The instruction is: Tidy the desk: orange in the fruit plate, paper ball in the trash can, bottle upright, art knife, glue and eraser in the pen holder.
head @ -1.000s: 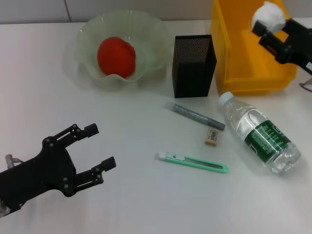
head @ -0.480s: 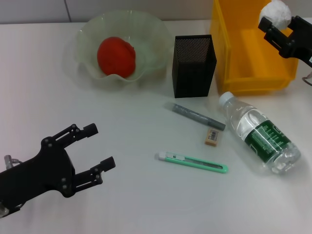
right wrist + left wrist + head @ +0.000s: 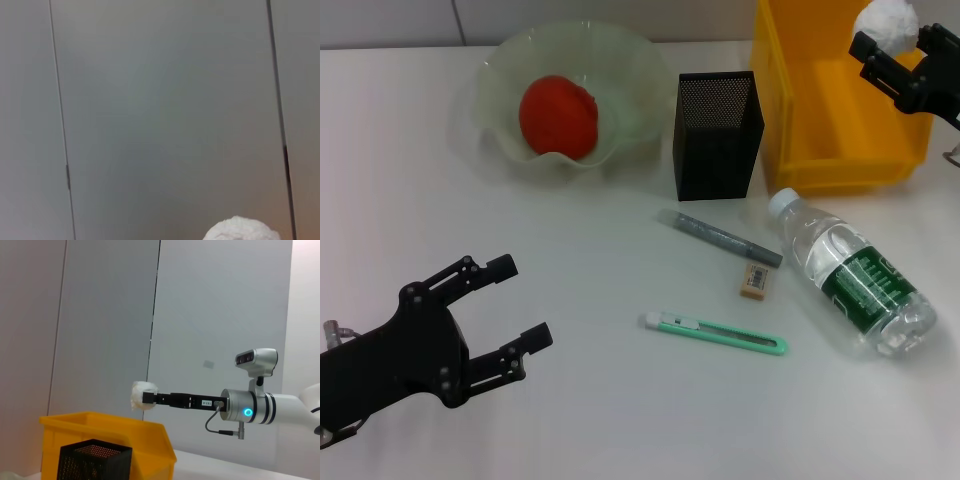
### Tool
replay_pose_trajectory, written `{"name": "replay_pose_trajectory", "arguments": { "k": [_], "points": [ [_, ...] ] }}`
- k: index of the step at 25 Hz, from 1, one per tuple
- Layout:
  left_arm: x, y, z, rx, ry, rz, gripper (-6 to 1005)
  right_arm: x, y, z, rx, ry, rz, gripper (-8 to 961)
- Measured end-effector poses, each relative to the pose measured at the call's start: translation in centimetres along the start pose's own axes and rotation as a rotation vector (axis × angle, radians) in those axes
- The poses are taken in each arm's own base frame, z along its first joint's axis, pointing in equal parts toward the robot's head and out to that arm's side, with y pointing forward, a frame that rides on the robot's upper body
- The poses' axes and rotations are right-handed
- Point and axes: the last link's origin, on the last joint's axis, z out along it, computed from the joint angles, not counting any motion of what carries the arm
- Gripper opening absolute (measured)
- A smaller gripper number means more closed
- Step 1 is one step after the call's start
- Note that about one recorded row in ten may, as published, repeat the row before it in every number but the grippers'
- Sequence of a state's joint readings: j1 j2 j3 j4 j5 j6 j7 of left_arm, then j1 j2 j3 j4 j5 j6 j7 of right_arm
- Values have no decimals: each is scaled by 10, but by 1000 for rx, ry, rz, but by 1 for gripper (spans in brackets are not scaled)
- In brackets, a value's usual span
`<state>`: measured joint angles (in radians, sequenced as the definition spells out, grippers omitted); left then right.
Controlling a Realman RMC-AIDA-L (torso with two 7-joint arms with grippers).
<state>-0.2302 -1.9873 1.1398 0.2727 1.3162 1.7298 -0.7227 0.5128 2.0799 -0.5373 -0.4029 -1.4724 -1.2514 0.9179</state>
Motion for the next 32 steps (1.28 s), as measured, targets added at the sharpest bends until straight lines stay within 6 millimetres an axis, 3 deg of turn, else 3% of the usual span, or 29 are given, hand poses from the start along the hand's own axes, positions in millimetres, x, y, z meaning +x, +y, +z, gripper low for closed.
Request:
{"name": "replay_pose_trajectory", "arguments": {
  "k": [5, 7, 26, 32],
  "points": [
    [1, 2, -2, -4, 5, -4, 814, 0, -1, 0, 5, -1, -1, 625],
    [0, 2, -3, -3, 5, -6, 814, 0, 0, 0, 5, 0, -1, 814],
    [1, 3, -3, -9, 9, -8, 813, 0, 0, -1, 7, -5, 16, 813],
    [1, 3, -3, -9, 8, -6, 813, -12, 5, -11, -80, -63, 98, 812]
  ]
}}
